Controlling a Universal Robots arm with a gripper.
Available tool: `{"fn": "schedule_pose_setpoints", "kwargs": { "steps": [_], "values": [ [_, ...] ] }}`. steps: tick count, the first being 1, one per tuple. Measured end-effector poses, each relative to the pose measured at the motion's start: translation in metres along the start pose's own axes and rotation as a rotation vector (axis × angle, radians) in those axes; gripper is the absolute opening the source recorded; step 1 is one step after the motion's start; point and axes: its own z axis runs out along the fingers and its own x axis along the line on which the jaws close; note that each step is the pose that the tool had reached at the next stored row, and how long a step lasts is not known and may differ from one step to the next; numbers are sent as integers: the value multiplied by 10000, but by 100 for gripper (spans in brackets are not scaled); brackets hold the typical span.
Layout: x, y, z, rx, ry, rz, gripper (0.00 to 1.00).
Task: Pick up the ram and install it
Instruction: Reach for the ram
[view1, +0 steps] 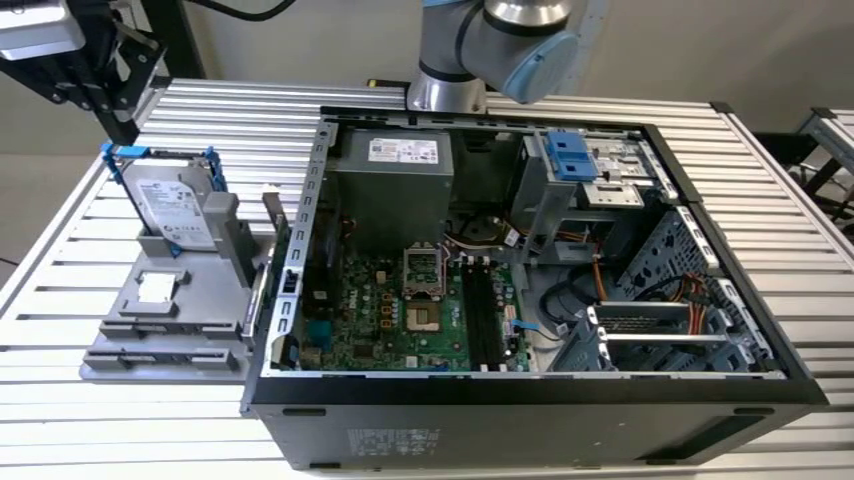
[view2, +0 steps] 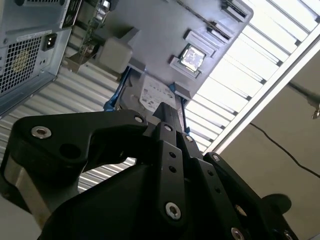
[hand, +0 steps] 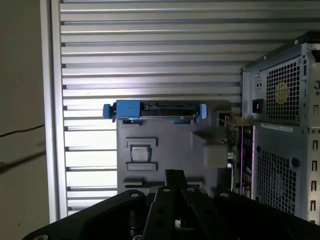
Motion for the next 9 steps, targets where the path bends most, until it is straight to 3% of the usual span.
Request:
{"fn": "schedule_pose_setpoints", "kwargs": {
  "steps": [9],
  "values": [
    [29,-129,-6,0,0,0,0]
  ]
}}
